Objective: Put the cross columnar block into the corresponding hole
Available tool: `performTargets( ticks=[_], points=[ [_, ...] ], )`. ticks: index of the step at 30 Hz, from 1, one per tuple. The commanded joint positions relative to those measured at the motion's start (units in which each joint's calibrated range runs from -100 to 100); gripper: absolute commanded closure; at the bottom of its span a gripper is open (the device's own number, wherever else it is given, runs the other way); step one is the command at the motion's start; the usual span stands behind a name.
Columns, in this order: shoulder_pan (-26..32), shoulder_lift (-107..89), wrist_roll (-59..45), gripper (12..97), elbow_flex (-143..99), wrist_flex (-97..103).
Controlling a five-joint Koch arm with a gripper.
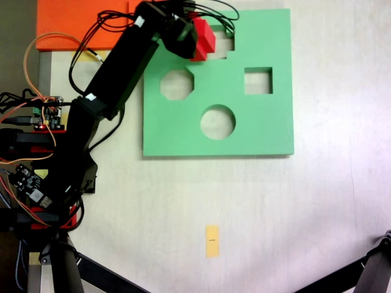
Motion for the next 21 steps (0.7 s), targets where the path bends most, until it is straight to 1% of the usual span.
performTargets(
  ticks=[1, 12, 16, 21],
  points=[
    [0.24, 0.71, 0.15, 62.0, 1.16, -0.45],
    [-0.83, 7.69, -0.63, 62.0, 1.46, 1.76],
    [-1.56, 8.53, -4.35, 61.9, 1.56, 4.84],
    [-2.34, 9.51, -5.67, 61.7, 1.66, 6.48]
  ],
)
